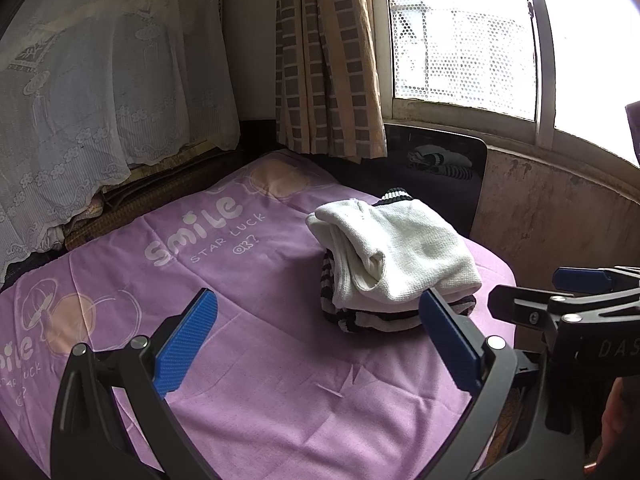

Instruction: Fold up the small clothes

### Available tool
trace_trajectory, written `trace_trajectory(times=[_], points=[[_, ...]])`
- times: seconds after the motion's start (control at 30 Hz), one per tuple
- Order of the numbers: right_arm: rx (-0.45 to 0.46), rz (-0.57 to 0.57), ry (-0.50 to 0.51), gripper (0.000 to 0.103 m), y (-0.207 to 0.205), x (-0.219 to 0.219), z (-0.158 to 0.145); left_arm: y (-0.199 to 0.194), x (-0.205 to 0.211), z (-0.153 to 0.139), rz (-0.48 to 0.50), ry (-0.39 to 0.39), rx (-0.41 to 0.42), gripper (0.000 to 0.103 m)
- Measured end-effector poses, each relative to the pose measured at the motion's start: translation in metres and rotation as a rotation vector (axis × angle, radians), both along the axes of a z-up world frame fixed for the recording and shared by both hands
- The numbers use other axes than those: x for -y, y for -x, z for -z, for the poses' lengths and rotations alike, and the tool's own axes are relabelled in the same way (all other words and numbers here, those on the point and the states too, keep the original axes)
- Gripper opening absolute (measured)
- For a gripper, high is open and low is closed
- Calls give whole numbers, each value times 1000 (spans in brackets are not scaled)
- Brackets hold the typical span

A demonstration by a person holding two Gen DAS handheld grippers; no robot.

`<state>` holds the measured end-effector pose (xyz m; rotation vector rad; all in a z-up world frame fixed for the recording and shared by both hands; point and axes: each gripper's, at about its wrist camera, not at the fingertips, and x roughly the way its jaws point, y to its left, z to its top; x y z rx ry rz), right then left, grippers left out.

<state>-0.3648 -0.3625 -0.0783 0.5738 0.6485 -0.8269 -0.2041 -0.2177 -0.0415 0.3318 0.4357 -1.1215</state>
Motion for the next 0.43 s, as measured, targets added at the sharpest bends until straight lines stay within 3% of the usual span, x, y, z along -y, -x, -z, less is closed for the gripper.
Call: trace_trajectory(times=[0.43], points=[[5, 1, -7, 99, -1, 2, 0, -6, -4, 1, 55, -27, -82, 98]])
